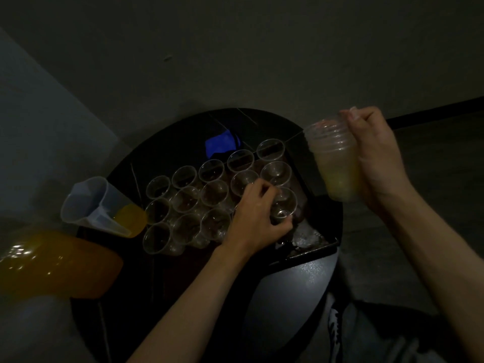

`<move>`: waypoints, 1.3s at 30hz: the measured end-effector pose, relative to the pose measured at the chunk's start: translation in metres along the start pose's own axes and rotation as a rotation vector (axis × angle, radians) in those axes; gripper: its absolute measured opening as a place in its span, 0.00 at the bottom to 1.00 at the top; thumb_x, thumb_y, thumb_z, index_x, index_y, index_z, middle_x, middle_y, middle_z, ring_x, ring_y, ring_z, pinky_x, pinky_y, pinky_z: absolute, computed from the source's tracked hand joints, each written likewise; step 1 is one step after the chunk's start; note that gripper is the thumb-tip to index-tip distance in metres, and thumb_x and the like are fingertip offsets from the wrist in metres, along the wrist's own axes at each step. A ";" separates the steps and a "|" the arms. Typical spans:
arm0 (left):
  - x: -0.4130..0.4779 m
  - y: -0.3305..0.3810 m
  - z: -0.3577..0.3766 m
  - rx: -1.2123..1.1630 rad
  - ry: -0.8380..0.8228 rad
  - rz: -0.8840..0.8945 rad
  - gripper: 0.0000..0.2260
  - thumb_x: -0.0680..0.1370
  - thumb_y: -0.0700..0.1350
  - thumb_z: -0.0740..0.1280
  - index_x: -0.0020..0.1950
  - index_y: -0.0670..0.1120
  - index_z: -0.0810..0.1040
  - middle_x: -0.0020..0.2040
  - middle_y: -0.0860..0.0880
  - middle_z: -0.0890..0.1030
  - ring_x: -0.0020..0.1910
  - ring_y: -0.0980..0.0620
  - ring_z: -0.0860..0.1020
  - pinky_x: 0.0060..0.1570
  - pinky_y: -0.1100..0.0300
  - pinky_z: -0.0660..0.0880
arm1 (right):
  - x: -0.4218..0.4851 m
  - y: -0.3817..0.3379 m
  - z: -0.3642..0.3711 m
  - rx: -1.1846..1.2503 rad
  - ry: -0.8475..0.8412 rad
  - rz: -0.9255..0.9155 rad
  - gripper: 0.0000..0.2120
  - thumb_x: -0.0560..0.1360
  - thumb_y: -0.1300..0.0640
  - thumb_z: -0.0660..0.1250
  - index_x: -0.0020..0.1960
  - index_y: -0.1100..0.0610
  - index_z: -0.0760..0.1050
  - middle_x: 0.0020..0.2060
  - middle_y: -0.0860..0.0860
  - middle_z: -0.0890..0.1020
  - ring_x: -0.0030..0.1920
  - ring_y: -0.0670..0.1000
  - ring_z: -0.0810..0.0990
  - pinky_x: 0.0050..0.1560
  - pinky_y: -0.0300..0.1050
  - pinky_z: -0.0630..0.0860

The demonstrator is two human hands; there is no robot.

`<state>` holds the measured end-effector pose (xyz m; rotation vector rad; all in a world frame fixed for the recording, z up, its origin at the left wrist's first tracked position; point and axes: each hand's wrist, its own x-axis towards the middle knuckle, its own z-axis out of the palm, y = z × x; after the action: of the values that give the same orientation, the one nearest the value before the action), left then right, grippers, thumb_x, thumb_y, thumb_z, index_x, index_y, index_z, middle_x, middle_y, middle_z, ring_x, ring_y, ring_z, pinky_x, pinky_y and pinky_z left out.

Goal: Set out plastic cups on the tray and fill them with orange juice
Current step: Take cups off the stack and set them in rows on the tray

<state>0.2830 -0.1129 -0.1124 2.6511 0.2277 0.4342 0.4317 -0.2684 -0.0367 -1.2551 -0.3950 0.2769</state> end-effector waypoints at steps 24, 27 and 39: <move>-0.013 -0.034 -0.125 -0.020 0.107 -0.129 0.11 0.77 0.45 0.71 0.59 0.47 0.80 0.56 0.53 0.75 0.56 0.55 0.76 0.55 0.61 0.74 | -0.015 0.010 0.056 -0.030 -0.153 0.073 0.07 0.80 0.45 0.63 0.50 0.48 0.73 0.42 0.40 0.84 0.43 0.42 0.82 0.41 0.41 0.78; -0.022 -0.028 -0.137 -0.175 0.205 -0.138 0.15 0.80 0.49 0.67 0.65 0.48 0.77 0.59 0.52 0.77 0.57 0.57 0.77 0.55 0.62 0.76 | -0.022 0.009 0.076 -0.061 -0.227 0.093 0.05 0.81 0.48 0.62 0.52 0.48 0.73 0.44 0.38 0.84 0.42 0.39 0.83 0.38 0.37 0.78; -0.041 -0.049 -0.209 -0.351 -0.065 -0.193 0.23 0.73 0.58 0.73 0.64 0.48 0.80 0.56 0.52 0.81 0.55 0.51 0.81 0.57 0.46 0.79 | -0.067 0.024 0.170 -0.094 -0.593 0.113 0.13 0.78 0.43 0.65 0.52 0.53 0.74 0.52 0.56 0.84 0.51 0.50 0.83 0.50 0.43 0.79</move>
<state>0.1697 0.0041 0.0328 2.2706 0.3486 0.2937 0.2972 -0.1424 -0.0252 -1.2756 -0.8522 0.7404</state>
